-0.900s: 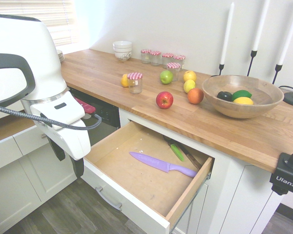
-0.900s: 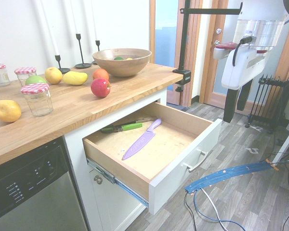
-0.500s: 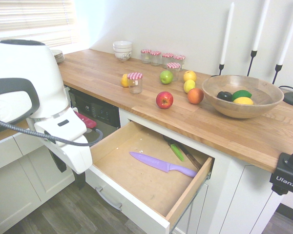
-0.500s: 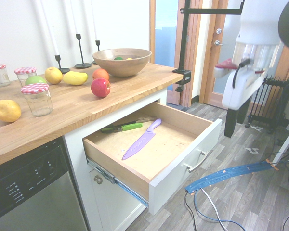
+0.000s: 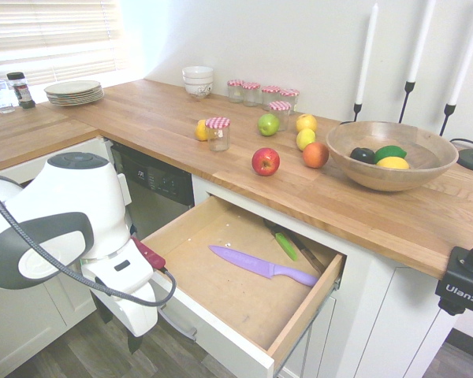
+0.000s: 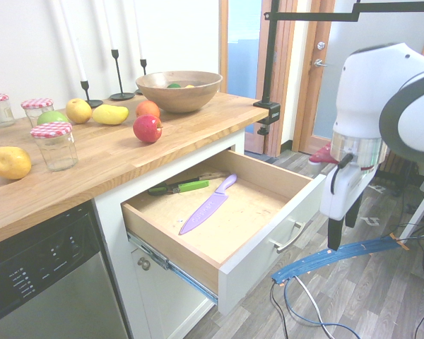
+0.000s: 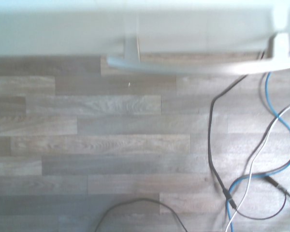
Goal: Close the drawer
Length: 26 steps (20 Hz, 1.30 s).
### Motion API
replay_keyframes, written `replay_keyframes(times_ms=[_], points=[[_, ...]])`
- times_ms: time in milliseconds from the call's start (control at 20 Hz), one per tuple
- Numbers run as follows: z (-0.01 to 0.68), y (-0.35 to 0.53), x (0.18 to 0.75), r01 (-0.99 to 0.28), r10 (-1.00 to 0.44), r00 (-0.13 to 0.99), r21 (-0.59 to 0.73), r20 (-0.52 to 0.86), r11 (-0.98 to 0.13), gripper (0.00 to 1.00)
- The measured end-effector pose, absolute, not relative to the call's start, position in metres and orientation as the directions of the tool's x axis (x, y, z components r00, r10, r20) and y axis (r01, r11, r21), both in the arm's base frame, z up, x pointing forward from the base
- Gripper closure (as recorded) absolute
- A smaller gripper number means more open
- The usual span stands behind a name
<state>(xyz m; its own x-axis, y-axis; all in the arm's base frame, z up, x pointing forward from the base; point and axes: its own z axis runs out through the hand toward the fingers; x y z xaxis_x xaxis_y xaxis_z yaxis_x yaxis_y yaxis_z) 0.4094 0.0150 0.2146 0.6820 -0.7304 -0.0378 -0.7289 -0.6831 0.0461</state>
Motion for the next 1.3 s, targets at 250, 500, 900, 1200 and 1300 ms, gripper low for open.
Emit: replay_keyframes(times_ms=[250, 500, 900, 1200, 1300], points=[[0.175, 0.010, 0.405, -0.734, -0.736, 0.674, 0.062, -0.052, -0.677, 1.00], [0.161, 0.001, 0.414, -0.743, -0.744, 0.668, 0.037, -0.022, -0.668, 1.00], [0.141, 0.001, 0.458, -0.741, -0.740, 0.672, -0.001, 0.033, -0.672, 1.00], [0.143, 0.007, 0.499, -0.743, -0.742, 0.669, -0.013, 0.041, -0.670, 1.00], [0.146, 0.006, 0.512, -0.743, -0.743, 0.668, -0.015, 0.045, -0.669, 1.00]])
